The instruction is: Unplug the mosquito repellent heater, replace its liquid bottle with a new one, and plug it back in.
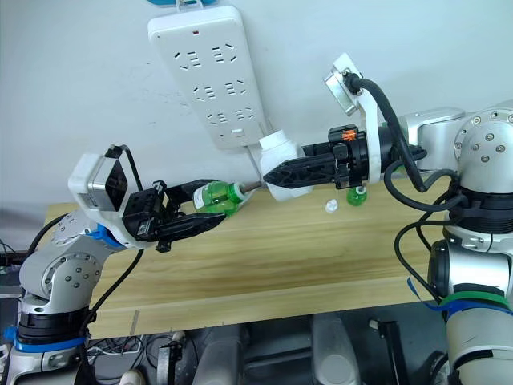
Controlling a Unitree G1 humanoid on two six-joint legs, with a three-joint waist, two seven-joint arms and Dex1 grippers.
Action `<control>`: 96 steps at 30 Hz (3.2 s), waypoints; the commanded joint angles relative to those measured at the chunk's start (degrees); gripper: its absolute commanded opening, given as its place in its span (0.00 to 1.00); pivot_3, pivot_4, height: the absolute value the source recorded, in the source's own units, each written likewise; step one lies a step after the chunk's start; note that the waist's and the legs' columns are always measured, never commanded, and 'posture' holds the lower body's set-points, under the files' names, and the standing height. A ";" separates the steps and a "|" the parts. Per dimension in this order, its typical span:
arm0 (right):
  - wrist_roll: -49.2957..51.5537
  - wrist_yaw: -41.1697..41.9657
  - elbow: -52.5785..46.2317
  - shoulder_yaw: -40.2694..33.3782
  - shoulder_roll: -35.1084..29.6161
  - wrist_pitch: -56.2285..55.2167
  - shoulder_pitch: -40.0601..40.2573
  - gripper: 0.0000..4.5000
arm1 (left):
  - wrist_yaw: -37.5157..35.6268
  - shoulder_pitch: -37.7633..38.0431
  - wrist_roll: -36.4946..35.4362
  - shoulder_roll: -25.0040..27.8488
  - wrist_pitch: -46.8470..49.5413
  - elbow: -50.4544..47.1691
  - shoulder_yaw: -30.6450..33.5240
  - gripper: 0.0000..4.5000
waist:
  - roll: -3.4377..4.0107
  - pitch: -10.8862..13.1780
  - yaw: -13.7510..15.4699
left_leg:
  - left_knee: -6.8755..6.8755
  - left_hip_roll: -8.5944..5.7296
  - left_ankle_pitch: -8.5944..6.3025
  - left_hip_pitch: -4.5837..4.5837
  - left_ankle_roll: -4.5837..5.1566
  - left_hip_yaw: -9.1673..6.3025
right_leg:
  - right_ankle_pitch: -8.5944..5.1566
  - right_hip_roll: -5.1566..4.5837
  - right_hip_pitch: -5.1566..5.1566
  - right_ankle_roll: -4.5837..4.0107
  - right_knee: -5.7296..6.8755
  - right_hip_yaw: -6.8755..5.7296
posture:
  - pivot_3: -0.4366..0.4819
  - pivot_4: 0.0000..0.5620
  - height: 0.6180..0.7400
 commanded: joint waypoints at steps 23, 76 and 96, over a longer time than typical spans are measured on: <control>1.52 -3.44 -3.60 1.92 0.02 -2.55 -1.68 0.66 | -0.04 -1.33 0.72 -1.30 -0.59 -0.61 0.06 0.50 | 0.00 0.00 -0.08 | 0.01 0.00 0.00 0.00 0.00 0.00 | 0.00 0.00 -0.01 0.00 0.01 0.00 | 0.19 0.64 0.92; 4.75 -4.28 -3.37 -0.16 0.92 -2.17 -0.93 0.66 | 1.24 -3.05 1.41 -2.60 -0.73 -0.09 -1.04 0.50 | 0.00 0.00 -0.06 | 0.01 0.00 0.00 0.00 0.01 0.00 | 0.00 0.00 -0.01 0.00 0.01 0.00 | 0.20 0.65 0.92; 7.22 -5.82 -4.36 -1.57 1.95 -1.20 -0.28 0.66 | 1.04 -4.54 2.11 -3.82 -0.65 0.66 -2.13 0.50 | 0.00 0.00 -0.10 | 0.01 0.00 0.00 -0.01 0.01 0.00 | 0.00 0.00 -0.01 0.00 0.01 0.00 | 0.19 0.64 0.92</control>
